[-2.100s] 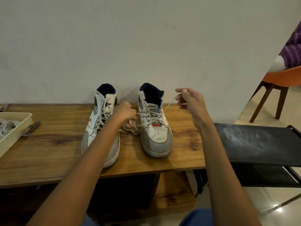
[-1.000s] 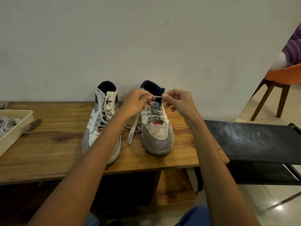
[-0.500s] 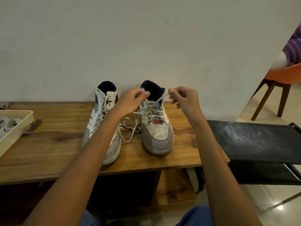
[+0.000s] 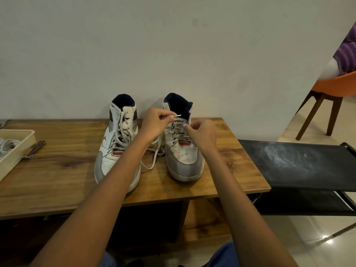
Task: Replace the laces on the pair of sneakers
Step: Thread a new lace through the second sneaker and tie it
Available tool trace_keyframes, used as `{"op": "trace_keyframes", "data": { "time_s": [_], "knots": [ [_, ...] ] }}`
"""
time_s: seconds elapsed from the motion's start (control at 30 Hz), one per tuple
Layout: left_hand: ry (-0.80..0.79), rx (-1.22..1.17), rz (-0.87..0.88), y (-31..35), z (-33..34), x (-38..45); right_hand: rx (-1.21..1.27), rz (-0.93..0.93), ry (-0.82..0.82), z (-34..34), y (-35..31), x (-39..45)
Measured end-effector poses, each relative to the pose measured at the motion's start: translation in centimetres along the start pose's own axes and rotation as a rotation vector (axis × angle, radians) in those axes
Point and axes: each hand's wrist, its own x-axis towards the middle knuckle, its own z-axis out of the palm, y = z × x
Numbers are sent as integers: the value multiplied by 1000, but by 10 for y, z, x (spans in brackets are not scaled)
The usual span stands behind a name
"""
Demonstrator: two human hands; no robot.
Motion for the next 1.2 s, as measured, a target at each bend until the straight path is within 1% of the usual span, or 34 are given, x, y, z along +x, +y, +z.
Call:
{"op": "trace_keyframes", "data": {
  "time_s": [0.17,0.3,0.4,0.5,0.63,0.77,0.97,1.1,1.2],
  "knots": [
    [3,44,16,-6,12,-1,-48,0,75,7,1,-3],
    [22,140,29,-8,23,0,-36,-18,130,11,2,-9],
    [50,204,21,-7,28,2,17,-8,152,15,3,-8],
    [63,287,22,-6,33,3,105,8,138,13,6,-5],
    [98,410,11,-3,44,-5,270,101,69,8,12,-1],
    [171,426,15,-4,52,-10,402,195,22,8,18,3],
    [244,424,20,-3,59,-15,444,207,33,8,17,2],
    [218,436,-10,-1,58,-13,445,208,34,7,18,2],
    [220,526,10,-1,60,-13,424,205,34,7,18,2]
  ]
}}
